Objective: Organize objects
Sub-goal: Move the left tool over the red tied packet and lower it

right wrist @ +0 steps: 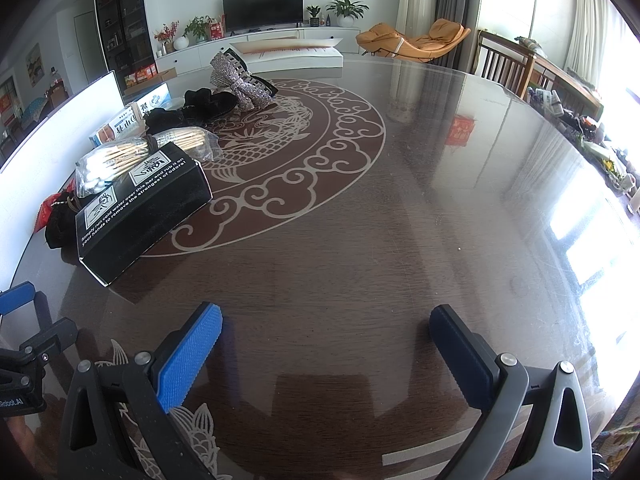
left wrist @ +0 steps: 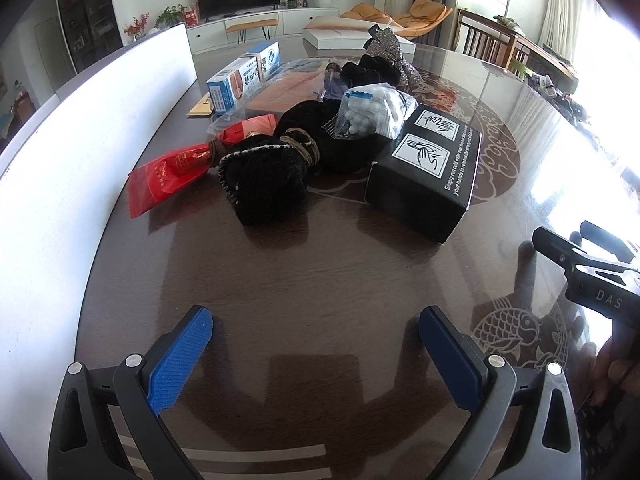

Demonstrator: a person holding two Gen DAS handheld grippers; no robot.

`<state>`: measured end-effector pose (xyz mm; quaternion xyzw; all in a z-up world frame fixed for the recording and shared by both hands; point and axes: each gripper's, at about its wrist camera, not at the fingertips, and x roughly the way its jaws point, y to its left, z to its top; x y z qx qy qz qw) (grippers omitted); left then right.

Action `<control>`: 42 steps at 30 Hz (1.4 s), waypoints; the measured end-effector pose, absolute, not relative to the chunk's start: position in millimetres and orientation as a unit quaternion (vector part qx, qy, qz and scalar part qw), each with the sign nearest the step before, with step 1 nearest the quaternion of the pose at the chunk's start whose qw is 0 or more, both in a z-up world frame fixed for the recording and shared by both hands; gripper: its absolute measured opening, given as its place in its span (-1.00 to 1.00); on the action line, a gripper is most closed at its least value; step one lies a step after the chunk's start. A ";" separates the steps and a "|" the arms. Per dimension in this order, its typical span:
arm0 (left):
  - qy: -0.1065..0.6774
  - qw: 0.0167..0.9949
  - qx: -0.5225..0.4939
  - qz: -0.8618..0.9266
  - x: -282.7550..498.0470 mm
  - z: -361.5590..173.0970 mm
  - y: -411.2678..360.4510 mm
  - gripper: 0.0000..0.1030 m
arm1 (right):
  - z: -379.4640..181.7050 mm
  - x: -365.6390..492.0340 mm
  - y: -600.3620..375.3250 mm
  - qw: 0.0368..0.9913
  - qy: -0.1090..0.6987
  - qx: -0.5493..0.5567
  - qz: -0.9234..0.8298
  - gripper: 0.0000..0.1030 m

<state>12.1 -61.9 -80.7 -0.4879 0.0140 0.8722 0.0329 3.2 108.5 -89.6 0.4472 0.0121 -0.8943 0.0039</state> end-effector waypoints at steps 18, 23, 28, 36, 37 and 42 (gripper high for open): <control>-0.013 0.097 -0.504 0.858 -92.9 -58.4 -101.1 1.00 | -89.8 3.3 108.4 0.004 0.012 0.447 -0.894 1.00; 0.038 0.148 -0.494 0.856 -56.6 -60.2 -67.2 1.00 | -89.9 3.3 108.5 0.004 0.012 0.447 -0.894 1.00; 0.008 0.087 -0.479 0.874 -59.7 -52.6 -90.1 1.00 | -89.9 3.4 108.4 0.004 0.012 0.447 -0.894 1.00; -0.010 0.019 -0.452 0.892 -77.6 -37.8 -109.1 1.00 | -89.9 3.5 108.4 0.004 0.012 0.447 -0.894 1.00; 0.008 0.007 -0.458 0.889 -81.3 -43.3 -106.5 1.00 | -89.9 3.5 108.4 0.004 0.012 0.447 -0.894 1.00; 0.052 -0.007 -0.481 0.875 -93.2 -69.7 -97.0 1.00 | -89.9 3.6 108.4 0.004 0.012 0.447 -0.894 1.00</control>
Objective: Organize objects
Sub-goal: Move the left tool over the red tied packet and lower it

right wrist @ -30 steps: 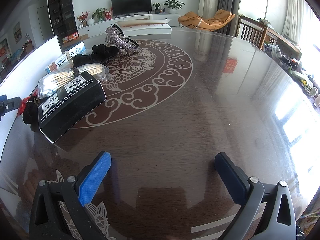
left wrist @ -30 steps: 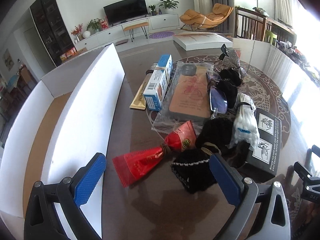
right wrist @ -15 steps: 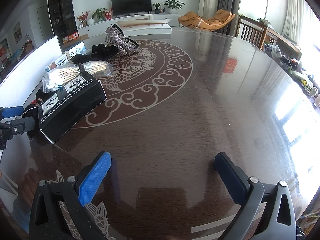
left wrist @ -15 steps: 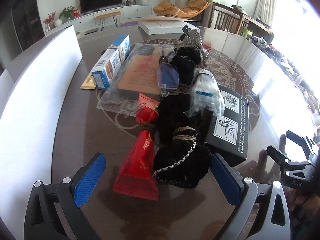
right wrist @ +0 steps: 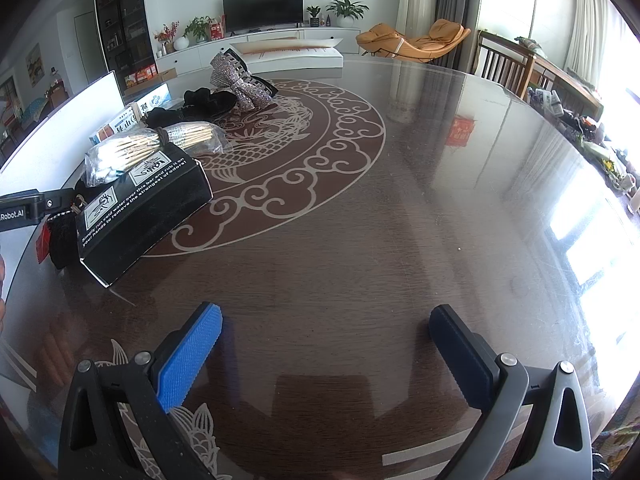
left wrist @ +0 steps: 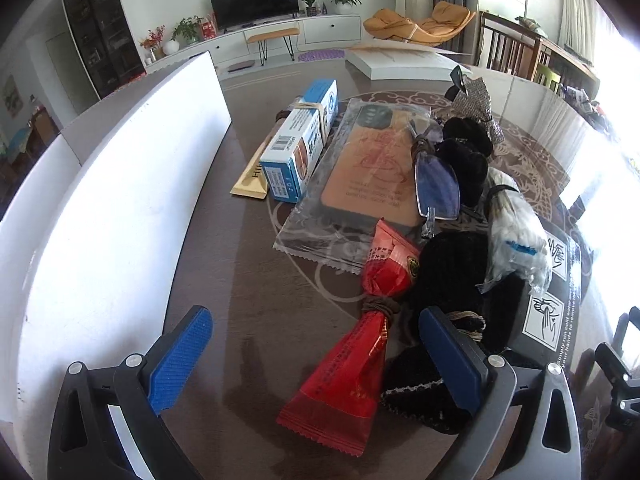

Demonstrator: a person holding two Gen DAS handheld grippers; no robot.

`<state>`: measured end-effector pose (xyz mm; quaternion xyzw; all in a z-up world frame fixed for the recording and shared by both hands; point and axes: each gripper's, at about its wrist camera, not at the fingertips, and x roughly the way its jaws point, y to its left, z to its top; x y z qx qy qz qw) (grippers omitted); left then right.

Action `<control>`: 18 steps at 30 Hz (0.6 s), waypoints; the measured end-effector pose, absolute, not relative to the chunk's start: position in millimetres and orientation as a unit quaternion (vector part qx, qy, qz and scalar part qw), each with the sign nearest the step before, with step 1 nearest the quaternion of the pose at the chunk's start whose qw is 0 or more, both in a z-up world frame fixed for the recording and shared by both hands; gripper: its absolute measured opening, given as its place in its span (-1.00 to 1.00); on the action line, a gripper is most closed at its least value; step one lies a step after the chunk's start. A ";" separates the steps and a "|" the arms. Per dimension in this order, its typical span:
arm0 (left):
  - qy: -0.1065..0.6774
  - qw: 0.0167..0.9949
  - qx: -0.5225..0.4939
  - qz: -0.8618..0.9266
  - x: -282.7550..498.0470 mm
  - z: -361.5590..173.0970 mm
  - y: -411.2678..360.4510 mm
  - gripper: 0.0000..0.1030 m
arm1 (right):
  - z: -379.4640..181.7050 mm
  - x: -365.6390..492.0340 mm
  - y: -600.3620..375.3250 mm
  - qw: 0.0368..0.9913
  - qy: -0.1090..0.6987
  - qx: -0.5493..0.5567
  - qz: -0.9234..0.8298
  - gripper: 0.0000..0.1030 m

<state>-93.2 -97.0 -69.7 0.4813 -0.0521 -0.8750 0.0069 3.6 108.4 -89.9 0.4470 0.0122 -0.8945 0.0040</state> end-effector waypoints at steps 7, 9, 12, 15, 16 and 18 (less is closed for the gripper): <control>-0.021 -0.022 0.494 -0.869 -103.6 -76.9 -88.0 0.13 | -90.0 3.7 108.3 0.004 0.012 0.447 -0.894 1.00; -0.022 -0.023 0.494 -0.869 -96.4 -73.5 -84.2 -0.45 | -90.1 3.7 108.4 0.004 0.012 0.447 -0.894 1.00; 0.007 0.014 0.498 -0.867 -69.4 -72.9 -90.1 -0.61 | -90.0 3.7 108.3 0.004 0.012 0.447 -0.894 1.00; 0.027 0.036 0.490 -0.871 -27.6 -73.2 -96.4 -0.61 | -90.0 3.6 108.3 0.004 0.012 0.447 -0.894 1.00; 0.024 0.039 0.486 -0.873 -17.5 -72.7 -97.4 -0.60 | -90.1 3.7 108.3 0.004 0.012 0.447 -0.894 1.00; 0.016 0.037 0.480 -0.876 -5.1 -74.6 -98.6 -0.45 | -90.1 3.7 108.3 0.004 0.012 0.447 -0.894 1.00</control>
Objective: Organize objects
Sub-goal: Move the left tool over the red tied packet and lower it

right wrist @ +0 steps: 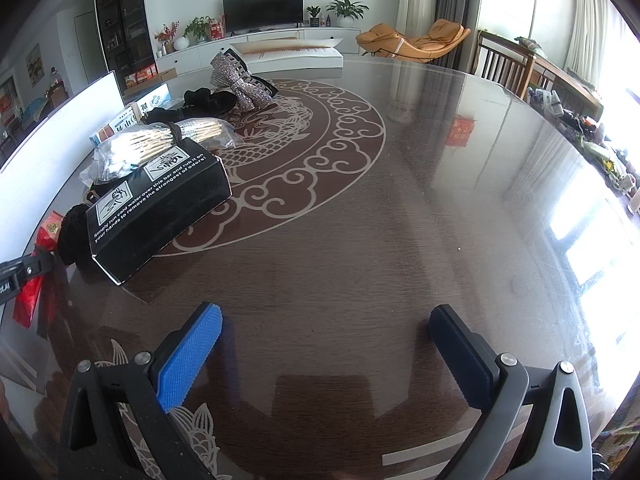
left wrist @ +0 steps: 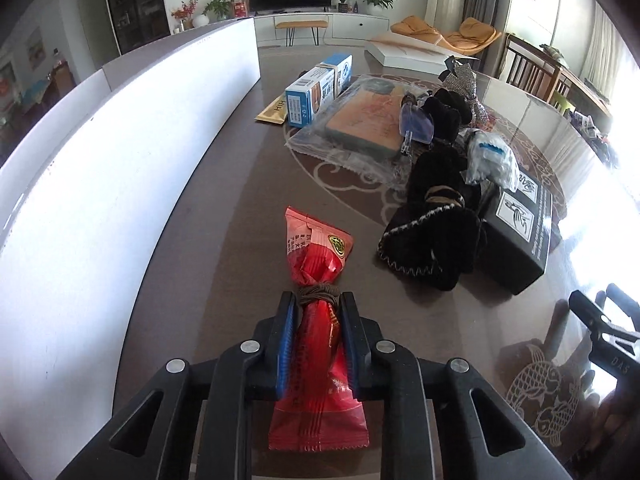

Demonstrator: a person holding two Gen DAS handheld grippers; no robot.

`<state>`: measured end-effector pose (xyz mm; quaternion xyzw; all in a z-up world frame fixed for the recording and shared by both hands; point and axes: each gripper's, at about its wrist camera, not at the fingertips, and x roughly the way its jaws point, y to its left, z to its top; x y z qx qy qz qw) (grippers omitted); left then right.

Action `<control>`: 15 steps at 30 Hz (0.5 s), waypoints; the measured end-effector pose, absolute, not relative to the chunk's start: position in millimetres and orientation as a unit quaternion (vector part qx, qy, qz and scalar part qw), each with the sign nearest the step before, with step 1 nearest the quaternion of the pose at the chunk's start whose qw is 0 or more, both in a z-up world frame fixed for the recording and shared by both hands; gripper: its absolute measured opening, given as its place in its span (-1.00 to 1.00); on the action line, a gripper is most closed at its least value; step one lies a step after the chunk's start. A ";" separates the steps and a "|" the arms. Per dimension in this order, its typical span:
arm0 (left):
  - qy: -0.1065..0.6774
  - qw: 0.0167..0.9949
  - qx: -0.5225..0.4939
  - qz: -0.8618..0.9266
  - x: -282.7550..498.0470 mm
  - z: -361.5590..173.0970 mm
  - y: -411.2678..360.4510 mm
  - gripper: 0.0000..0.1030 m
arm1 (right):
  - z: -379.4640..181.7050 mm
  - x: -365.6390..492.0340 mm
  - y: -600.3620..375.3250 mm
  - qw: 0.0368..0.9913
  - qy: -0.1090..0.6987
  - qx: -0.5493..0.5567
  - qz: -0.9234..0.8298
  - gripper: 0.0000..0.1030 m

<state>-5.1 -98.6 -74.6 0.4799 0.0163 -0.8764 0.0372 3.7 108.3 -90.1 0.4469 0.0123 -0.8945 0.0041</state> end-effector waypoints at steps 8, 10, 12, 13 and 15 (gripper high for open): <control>0.014 0.040 0.484 -0.874 -7.2 -86.6 -111.6 0.98 | -89.9 4.2 108.6 0.006 0.012 0.447 -0.895 1.00; 0.013 0.038 0.478 -0.877 -6.5 -86.8 -111.2 1.00 | -89.4 4.6 109.1 0.006 0.012 0.446 -0.895 1.00; 0.012 0.038 0.471 -0.881 -4.3 -87.8 -111.0 1.00 | -89.3 4.8 109.2 0.006 0.012 0.446 -0.895 1.00; 0.012 0.038 0.470 -0.882 -4.0 -87.7 -111.1 1.00 | -89.3 4.9 109.2 0.006 0.012 0.446 -0.895 1.00; 0.012 0.037 0.469 -0.882 -4.5 -87.6 -110.8 1.00 | -89.1 4.6 109.5 0.007 0.012 0.446 -0.895 1.00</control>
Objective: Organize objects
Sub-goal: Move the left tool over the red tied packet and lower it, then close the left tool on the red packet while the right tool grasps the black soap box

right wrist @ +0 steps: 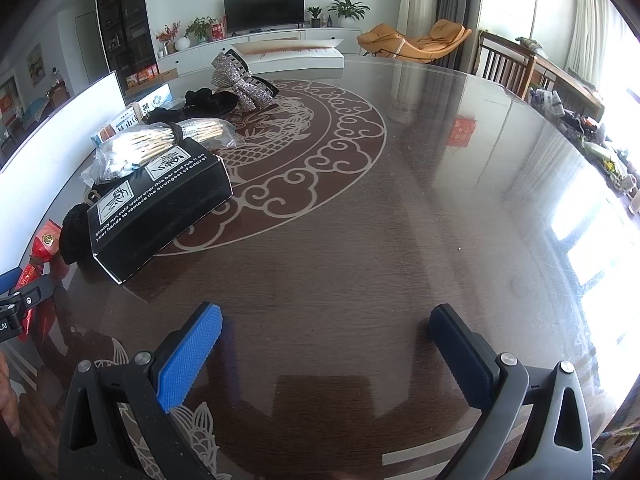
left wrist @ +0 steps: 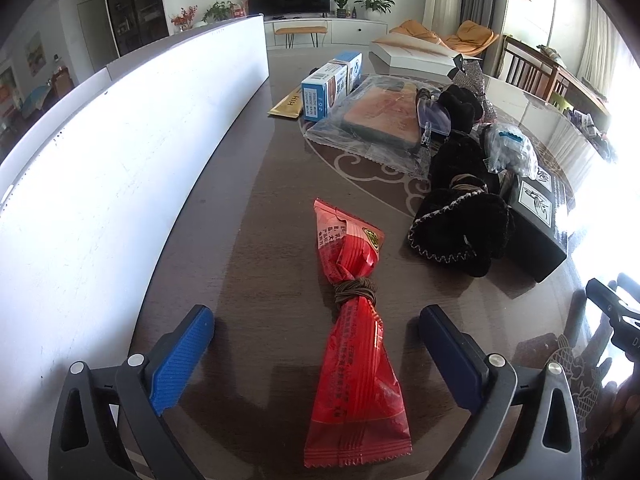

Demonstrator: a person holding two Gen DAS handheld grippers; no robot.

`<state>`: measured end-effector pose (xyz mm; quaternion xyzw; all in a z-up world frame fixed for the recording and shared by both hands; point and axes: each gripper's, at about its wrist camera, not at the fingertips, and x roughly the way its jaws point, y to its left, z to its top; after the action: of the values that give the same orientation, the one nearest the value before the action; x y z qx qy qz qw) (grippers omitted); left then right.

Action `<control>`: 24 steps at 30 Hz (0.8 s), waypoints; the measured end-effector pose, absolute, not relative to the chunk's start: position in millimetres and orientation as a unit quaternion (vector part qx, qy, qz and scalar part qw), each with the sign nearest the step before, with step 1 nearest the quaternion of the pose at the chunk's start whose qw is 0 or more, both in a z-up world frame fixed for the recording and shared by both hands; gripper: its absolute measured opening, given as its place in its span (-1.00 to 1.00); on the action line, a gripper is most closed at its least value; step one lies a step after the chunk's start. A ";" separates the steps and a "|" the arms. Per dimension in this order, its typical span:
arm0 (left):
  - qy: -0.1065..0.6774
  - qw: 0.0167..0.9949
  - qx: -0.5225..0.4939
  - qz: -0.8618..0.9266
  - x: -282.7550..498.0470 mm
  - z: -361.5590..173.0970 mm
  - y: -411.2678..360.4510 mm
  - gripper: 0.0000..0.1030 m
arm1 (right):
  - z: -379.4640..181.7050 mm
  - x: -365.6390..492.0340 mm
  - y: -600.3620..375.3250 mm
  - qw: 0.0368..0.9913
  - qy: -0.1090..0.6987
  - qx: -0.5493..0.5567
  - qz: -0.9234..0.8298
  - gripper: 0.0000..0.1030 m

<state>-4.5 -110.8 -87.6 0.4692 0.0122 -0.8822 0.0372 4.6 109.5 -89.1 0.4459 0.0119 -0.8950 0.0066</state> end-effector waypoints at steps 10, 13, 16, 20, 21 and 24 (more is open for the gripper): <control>0.012 0.034 0.465 -0.884 -5.1 -88.0 -111.0 1.00 | -64.5 -4.3 63.0 0.104 -0.035 0.461 -0.881 1.00; 0.013 0.032 0.466 -0.884 -5.1 -88.2 -111.0 1.00 | -57.5 -22.8 22.2 0.127 0.007 0.450 -0.884 1.00; 0.011 0.024 0.467 -0.884 -4.2 -88.3 -111.0 1.00 | -66.2 -46.2 12.4 0.104 0.028 0.456 -0.884 0.99; 0.004 0.013 0.466 -0.885 -2.0 -88.2 -111.0 1.00 | -71.9 -47.9 67.2 0.031 -0.023 0.464 -0.885 0.98; 0.002 0.008 0.466 -0.885 -1.2 -88.2 -111.0 1.00 | -72.8 -45.1 81.8 0.001 -0.019 0.469 -0.883 0.98; -0.012 -0.016 0.473 -0.881 3.1 -88.0 -109.9 1.00 | -68.0 -37.4 111.6 -0.014 -0.033 0.486 -0.873 0.98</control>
<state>3.1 -109.9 -88.0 0.4726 -0.0120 -0.8810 -0.0160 -37.4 111.6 -68.0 0.4857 -0.0329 -0.8734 -0.0145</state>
